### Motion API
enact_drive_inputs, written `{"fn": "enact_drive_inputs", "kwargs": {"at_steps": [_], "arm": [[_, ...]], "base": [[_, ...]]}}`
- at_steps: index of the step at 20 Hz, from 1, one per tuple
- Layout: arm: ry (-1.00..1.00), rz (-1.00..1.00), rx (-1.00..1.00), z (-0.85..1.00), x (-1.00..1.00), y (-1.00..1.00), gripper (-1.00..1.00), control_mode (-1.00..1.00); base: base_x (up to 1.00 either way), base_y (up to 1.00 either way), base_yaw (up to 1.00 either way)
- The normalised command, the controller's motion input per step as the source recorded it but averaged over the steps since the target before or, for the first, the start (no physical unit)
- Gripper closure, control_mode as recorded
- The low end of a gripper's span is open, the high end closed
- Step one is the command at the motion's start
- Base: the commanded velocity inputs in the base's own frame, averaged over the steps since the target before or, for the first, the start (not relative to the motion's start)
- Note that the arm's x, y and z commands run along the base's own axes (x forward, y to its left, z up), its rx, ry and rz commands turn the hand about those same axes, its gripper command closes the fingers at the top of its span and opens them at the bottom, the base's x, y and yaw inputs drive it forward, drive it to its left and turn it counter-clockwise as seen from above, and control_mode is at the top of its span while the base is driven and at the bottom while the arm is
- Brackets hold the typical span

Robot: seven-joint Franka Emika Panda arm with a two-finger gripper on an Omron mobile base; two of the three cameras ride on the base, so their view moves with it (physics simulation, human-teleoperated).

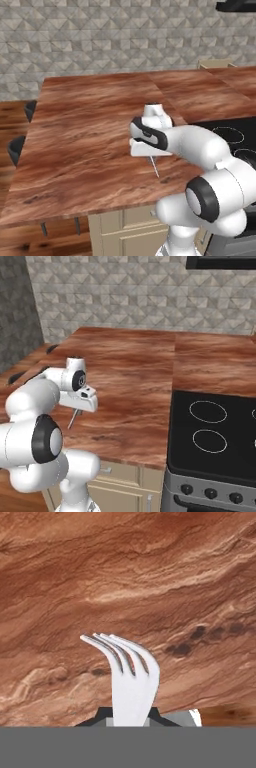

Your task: Organize the utensils by type. Pick up the wooden spoons from the counter and place them in the open cabinet. Then pick up the metallic utensils from the counter and place them in the open drawer.

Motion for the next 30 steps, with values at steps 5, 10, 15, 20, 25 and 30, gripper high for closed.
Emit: {"fn": "enact_drive_inputs", "kwargs": {"at_steps": [5, 10, 15, 20, 25, 30], "arm": [[0.00, 0.00, 0.00, 0.00, 0.00, 0.00, 1.00, 1.00], [0.00, 0.00, 0.00, 0.00, 0.00, 0.00, 1.00, 1.00], [0.00, 0.00, 0.00, 0.00, 0.00, 0.00, 1.00, 1.00], [0.00, 0.00, 0.00, 0.00, 0.00, 0.00, 1.00, 1.00], [0.00, 0.00, 0.00, 0.00, 0.00, 0.00, 1.00, 1.00], [0.00, 0.00, 0.00, 0.00, 0.00, 0.00, 1.00, 1.00]], "base": [[-0.28, -0.43, -0.33], [-0.17, -0.57, -0.25], [0.05, -0.71, -0.16], [0.09, -0.78, -0.12], [-0.36, -0.74, -0.02], [-0.20, -0.61, -0.05]]}}
